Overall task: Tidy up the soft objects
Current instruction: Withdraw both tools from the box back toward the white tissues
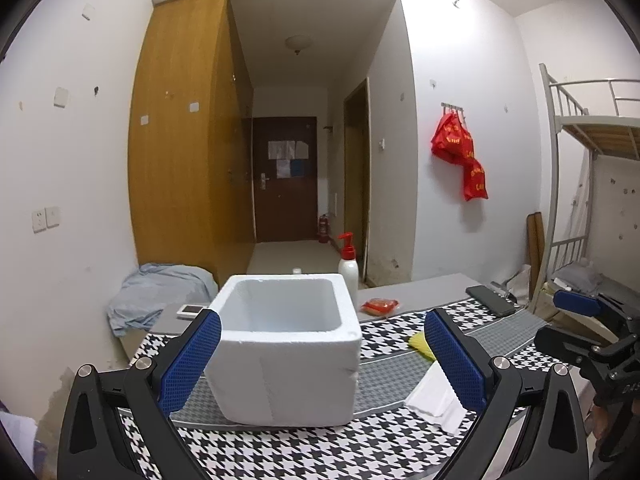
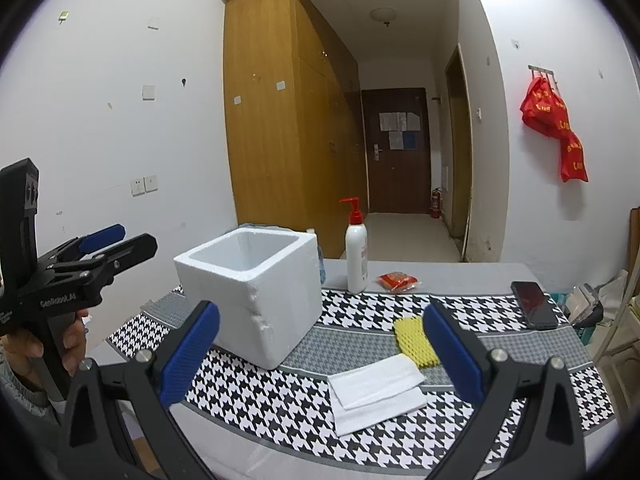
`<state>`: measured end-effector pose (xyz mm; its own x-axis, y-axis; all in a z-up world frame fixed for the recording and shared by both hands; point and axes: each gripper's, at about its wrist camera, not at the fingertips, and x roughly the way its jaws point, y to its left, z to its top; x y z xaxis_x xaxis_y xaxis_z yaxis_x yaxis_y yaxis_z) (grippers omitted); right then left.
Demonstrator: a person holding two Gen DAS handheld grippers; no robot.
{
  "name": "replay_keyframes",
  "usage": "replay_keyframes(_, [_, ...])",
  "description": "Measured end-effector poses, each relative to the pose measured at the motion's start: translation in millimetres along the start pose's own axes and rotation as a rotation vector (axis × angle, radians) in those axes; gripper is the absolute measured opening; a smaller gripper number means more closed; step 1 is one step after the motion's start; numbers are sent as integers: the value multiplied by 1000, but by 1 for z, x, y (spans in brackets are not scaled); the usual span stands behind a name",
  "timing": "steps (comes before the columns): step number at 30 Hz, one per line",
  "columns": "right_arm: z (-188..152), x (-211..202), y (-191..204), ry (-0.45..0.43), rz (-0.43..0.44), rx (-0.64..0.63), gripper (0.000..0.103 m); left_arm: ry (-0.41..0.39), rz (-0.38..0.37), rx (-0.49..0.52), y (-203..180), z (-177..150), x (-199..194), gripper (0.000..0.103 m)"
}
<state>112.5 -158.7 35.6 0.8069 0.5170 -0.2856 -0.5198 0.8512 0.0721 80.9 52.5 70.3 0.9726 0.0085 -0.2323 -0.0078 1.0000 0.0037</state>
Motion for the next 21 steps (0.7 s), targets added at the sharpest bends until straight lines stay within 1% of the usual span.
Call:
replay_keyframes(3, [-7, -2, -1, -4, 6, 3, 103, -5, -11, -24, 0, -9, -3, 102])
replay_keyframes(10, [-26, 2, -4, 13, -16, -2, 103, -10, -14, -53, -4, -30, -1, 102])
replay_keyframes(13, [-34, 5, -6, 21, -17, 1, 103, -4, -53, -34, -10, -38, 4, 102])
replay_keyframes(17, [-42, 4, -13, 8, -43, 22, 103, -6, -80, -26, -17, -49, 6, 102])
replay_keyframes(21, [-52, 1, -23, 12, -60, 32, 103, -10, -77, -13, -25, -61, 9, 102])
